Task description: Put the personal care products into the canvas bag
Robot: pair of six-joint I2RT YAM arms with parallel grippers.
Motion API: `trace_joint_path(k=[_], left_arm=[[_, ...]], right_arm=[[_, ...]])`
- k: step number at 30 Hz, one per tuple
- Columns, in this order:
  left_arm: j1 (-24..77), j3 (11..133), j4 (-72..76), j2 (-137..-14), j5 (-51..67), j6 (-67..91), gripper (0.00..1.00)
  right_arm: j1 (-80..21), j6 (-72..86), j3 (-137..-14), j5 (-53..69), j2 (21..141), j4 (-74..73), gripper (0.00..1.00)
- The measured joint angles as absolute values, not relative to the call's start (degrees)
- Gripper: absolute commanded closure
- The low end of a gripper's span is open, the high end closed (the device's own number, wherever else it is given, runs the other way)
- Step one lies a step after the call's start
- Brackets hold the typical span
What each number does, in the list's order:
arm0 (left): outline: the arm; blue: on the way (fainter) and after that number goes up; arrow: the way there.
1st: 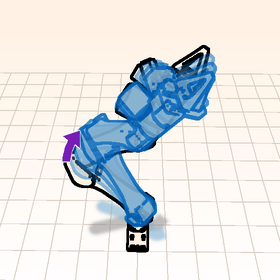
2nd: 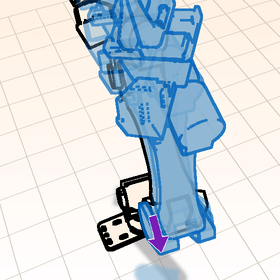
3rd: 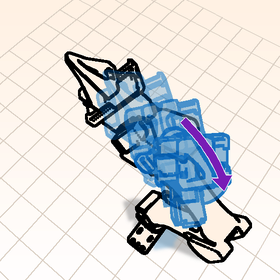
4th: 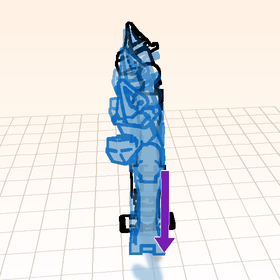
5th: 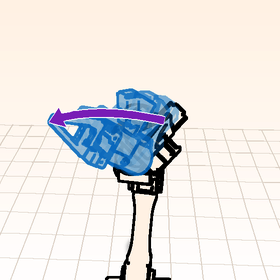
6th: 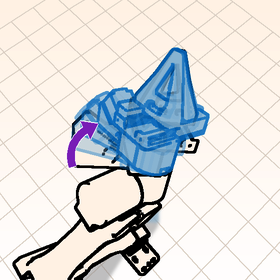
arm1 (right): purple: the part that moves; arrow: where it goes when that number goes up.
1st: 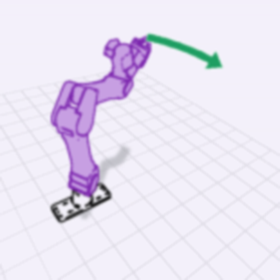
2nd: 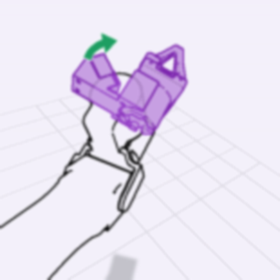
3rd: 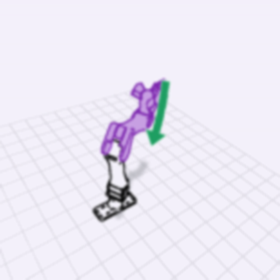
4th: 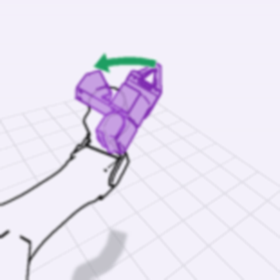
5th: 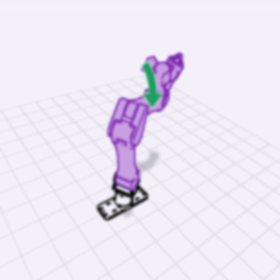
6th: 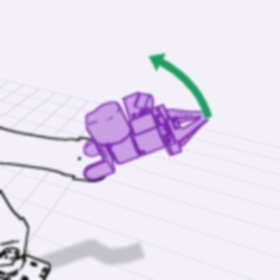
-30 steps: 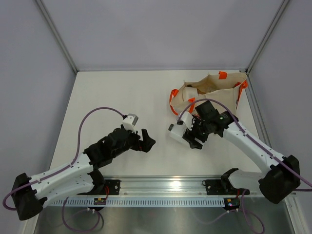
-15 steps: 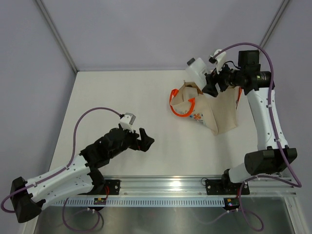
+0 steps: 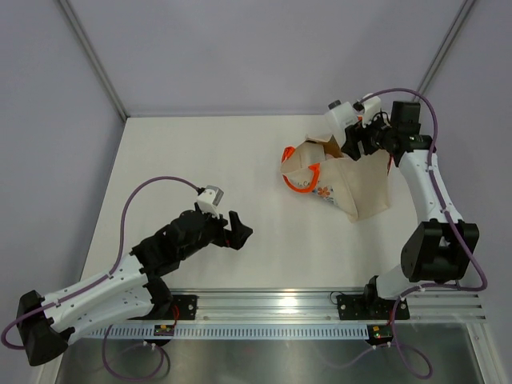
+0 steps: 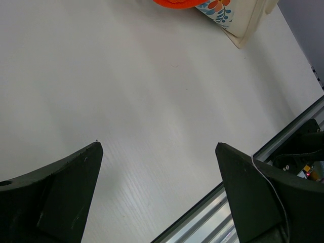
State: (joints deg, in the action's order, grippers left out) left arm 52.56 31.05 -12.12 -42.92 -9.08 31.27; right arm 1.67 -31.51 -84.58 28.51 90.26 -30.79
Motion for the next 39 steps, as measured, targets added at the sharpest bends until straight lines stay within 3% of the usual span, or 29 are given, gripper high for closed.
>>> trace_joint_path(k=[9, 18, 21, 22, 25, 31, 39], left_arm=[[52.56, 31.05, -11.84, -43.68, -8.97, 30.22, 0.01], [52.56, 30.98, -11.81, -43.55, -8.32, 30.04, 0.01], [52.56, 30.98, -11.81, -43.27, -8.25, 29.98, 0.01], [52.56, 30.98, -11.81, -43.22, -8.25, 29.95, 0.01], [52.56, 30.98, -11.94, -43.22, -8.25, 29.80, 0.01], [52.56, 31.00, -12.27, -43.00, -8.32, 29.36, 0.01], [52.56, 31.03, -12.53, -42.83, -8.27, 29.12, 0.01]], right_arm=[[6.70, -34.17, -69.43, 29.69, 73.87, -30.26, 1.00], [6.98, -33.61, -67.79, 26.89, 74.08, -29.17, 1.00], [6.96, -33.71, -69.78, 25.47, 77.28, -29.71, 0.89], [6.96, -33.87, -71.07, 25.08, 78.61, -30.11, 0.79], [6.96, -35.00, -75.90, 24.60, 83.37, -32.97, 0.59], [7.05, -39.16, -79.40, 24.93, 86.21, -37.06, 0.55], [7.09, -49.56, -66.70, 31.16, 75.40, -29.80, 0.59]])
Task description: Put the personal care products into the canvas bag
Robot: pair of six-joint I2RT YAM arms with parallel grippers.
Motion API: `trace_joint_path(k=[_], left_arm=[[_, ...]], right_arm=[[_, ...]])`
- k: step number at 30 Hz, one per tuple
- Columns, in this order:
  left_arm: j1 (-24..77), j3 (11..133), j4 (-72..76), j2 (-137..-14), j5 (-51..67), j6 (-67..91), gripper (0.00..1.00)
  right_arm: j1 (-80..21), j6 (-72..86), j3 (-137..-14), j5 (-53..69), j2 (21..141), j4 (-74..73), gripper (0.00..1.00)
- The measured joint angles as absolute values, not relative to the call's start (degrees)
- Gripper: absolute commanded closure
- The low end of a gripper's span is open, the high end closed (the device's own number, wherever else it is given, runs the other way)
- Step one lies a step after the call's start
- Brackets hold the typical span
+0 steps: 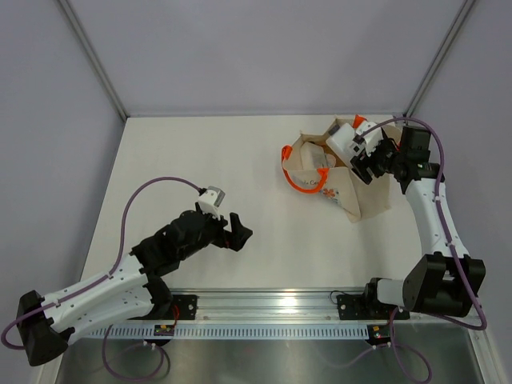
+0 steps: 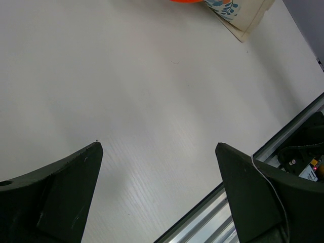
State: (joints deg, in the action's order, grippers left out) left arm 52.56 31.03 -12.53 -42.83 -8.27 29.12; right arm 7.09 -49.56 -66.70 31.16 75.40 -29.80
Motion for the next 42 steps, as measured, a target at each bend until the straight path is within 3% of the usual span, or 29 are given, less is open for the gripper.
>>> trace_joint_path(k=[4, 13, 19, 20, 21, 24, 25, 27, 35, 39, 42], left_arm=[[52.56, 31.05, -13.17, -42.63, -8.27, 29.12, 0.01], [52.56, 31.05, -13.76, -41.19, -8.29, 28.97, 0.01], [52.56, 31.05, -13.74, -41.39, -8.34, 28.71, 0.01], [52.56, 31.07, -13.76, -41.47, -8.32, 28.67, 0.01], [52.56, 31.14, -13.80, -41.58, -8.32, 28.51, 0.01], [52.56, 31.70, -14.17, -42.13, -8.34, 28.23, 0.01], [52.56, 32.01, -14.33, -42.28, -8.36, 28.03, 0.01], [52.56, 32.73, -14.59, -42.50, -8.45, 27.73, 0.01], [52.56, 38.92, -18.20, -43.97, -9.23, 25.39, 0.01], [52.56, 42.61, -20.71, -44.36, -9.56, 24.53, 0.01], [52.56, 45.52, -22.85, -44.29, -9.65, 24.14, 0.01]], right_arm=[[7.03, -56.18, -66.30, 34.17, 75.44, -30.24, 0.59], [6.74, -71.00, -79.50, 31.86, 86.46, -45.34, 0.56], [6.42, -74.87, -87.70, 26.94, 93.25, -53.01, 0.48], [6.35, -74.37, -88.82, 25.93, 94.30, -53.56, 0.46], [6.28, -73.73, -89.89, 25.06, 95.22, -54.04, 0.36], [6.07, -68.73, -94.65, 21.45, 99.29, -55.07, 0.26], [6.07, -66.48, -96.09, 20.49, 100.44, -55.05, 0.04], [6.17, -62.28, -97.23, 19.99, 101.27, -54.37, 0.00], [7.79, -44.51, -99.48, 25.41, 94.78, -54.30, 0.01], [7.84, -36.18, -99.00, 28.97, 84.09, -53.84, 0.00], [7.84, -26.50, -89.45, 28.51, 70.52, -44.53, 0.00]])
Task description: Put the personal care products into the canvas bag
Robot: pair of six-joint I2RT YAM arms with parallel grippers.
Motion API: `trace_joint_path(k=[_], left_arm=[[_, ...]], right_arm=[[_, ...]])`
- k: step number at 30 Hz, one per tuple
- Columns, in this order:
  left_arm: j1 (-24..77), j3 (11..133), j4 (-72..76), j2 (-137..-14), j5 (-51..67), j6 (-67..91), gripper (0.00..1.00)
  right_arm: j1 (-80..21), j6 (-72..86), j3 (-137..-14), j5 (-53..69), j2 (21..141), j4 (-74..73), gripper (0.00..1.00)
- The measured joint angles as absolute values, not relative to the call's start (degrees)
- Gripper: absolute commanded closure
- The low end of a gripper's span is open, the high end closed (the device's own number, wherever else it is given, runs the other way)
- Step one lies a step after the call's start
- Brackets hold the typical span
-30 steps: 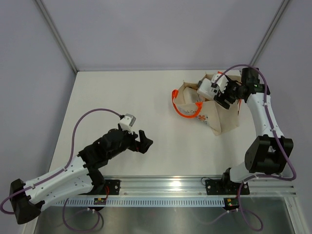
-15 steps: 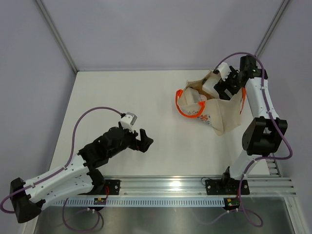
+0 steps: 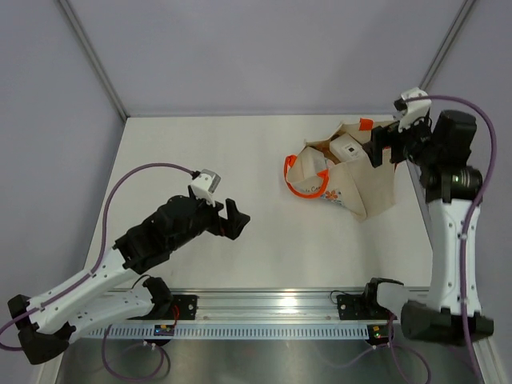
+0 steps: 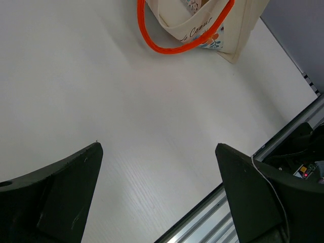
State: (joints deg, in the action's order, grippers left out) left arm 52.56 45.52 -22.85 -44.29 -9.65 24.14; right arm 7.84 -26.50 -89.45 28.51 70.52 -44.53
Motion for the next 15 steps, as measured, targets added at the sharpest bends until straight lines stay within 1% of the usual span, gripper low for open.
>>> trace_joint_path(k=[3, 5, 10, 15], left_arm=[[52.56, 47.05, -24.01, -42.94, -9.63, 23.97, 0.01], [52.56, 47.11, -24.84, -41.43, -9.63, 23.99, 0.01], [52.56, 47.09, -27.18, -37.82, -9.58, 24.32, 0.01], [52.56, 45.91, -27.97, -34.98, -9.56, 24.77, 0.01]], right_arm=[[7.84, -15.73, -78.02, 25.32, 56.18, -39.20, 0.01], [7.84, -10.70, -74.65, 23.86, 50.19, -38.37, 0.00], [7.84, -4.38, -70.35, 17.67, 44.80, -38.13, 0.01], [7.84, -2.50, -64.86, 13.08, 39.18, -39.22, 0.00]])
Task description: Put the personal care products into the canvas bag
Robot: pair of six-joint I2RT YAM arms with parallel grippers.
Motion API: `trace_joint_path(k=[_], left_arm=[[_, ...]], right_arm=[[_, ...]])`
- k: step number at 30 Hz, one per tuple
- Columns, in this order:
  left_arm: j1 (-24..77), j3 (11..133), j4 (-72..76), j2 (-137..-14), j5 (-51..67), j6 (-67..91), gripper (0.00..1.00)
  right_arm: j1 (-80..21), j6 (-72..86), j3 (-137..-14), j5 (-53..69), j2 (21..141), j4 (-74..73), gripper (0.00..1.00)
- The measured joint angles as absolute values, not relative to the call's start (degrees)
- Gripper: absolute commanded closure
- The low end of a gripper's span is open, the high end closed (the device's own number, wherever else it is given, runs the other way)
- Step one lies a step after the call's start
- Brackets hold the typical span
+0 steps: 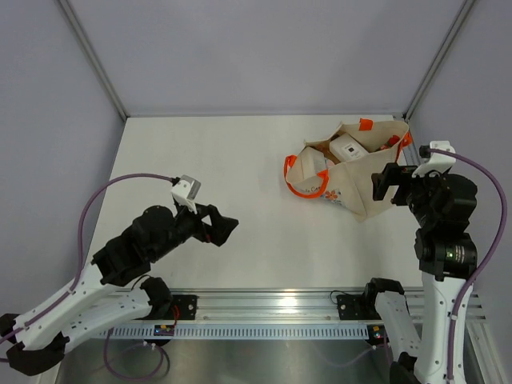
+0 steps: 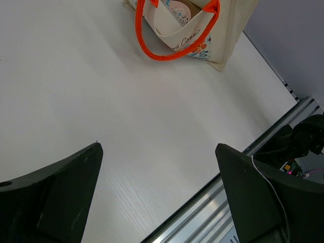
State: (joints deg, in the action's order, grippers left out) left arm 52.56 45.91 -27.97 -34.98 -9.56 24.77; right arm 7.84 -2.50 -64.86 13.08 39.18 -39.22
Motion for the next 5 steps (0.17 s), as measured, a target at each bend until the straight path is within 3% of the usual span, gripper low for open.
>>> trace_joint_path(k=[5], left_arm=[[52.56, 44.56, -28.03, -33.04, -9.50, 25.50, 0.01]], right_arm=[[7.84, -2.09, -64.38, 11.07, 34.48, -40.42, 0.00]])
